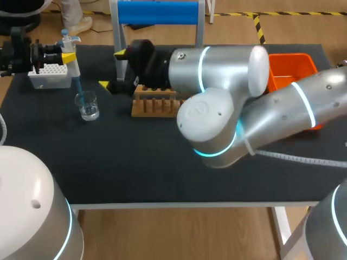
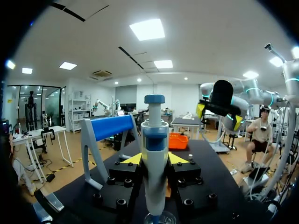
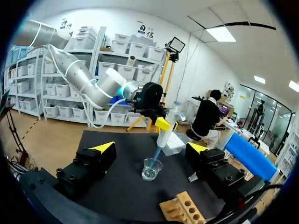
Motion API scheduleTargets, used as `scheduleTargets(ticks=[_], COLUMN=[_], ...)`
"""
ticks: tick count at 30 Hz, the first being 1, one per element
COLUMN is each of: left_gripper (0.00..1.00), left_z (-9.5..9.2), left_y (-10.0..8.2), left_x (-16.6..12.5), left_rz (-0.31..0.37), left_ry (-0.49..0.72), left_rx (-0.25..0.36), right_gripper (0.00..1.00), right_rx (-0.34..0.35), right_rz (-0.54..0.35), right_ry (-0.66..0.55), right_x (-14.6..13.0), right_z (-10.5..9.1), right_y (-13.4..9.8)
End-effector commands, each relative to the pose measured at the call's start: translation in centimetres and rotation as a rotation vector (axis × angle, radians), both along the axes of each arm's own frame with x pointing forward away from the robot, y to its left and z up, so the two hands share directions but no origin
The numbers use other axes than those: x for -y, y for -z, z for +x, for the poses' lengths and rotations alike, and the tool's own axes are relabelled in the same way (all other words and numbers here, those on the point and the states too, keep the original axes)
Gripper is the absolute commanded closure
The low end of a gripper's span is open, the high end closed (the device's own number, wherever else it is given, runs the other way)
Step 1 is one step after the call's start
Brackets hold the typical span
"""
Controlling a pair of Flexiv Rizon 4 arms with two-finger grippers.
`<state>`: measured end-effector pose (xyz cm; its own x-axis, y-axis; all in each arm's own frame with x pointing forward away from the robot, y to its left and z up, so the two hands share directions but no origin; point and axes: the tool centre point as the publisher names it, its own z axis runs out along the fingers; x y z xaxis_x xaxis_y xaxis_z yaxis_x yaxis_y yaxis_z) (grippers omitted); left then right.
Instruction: Invert the test tube, pick up the pipette, mount the tip to pipette, aspirate from beaker and dispense into the tube, eject the tip, return the pipette, and cap with the stopper.
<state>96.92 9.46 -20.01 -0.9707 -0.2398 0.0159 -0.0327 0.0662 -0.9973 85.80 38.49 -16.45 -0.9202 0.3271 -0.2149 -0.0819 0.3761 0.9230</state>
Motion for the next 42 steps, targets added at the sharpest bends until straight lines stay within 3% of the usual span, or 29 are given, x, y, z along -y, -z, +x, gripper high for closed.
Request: scheduleTargets(ticks=[1,8,22,23,24,34,42], left_gripper=[1.00,1.00,1.00,1.00,1.00,1.00,1.00], left_z=[-0.1,-0.1,-0.1,-0.1,-0.1,-0.1,-0.1], left_y=[-0.1,-0.1,-0.1,-0.1,-0.1,-0.1,-0.1], left_x=[0.1,0.1,0.1,0.1,0.1,0.1,0.1], left_rz=[0.002,0.002,0.002,0.002,0.002,0.002,0.002], left_ry=[-0.002,-0.002,-0.002,-0.002,-0.002,-0.002,-0.002], left_rx=[0.000,0.000,0.000,0.000,0.000,0.000,0.000], right_gripper=[0.00,0.00,0.00,0.62,1.00,1.00,1.00], right_rx=[-0.122,-0.176,-0.170,-0.170,-0.170,-0.170,-0.135], right_rz=[-0.107,-0.097,-0.092,-0.092,-0.092,-0.092,-0.119], right_ry=[-0.210,-0.284,-0.288,-0.288,-0.288,-0.288,-0.256], right_x=[0.6,-0.6,-1.6,-1.6,-1.6,-1.6,-3.2], right_z=[0.6,1.4,1.7,1.7,1.7,1.7,5.2], right_y=[-1.6,-3.3,-4.2,-4.2,-4.2,-4.2,-5.3])
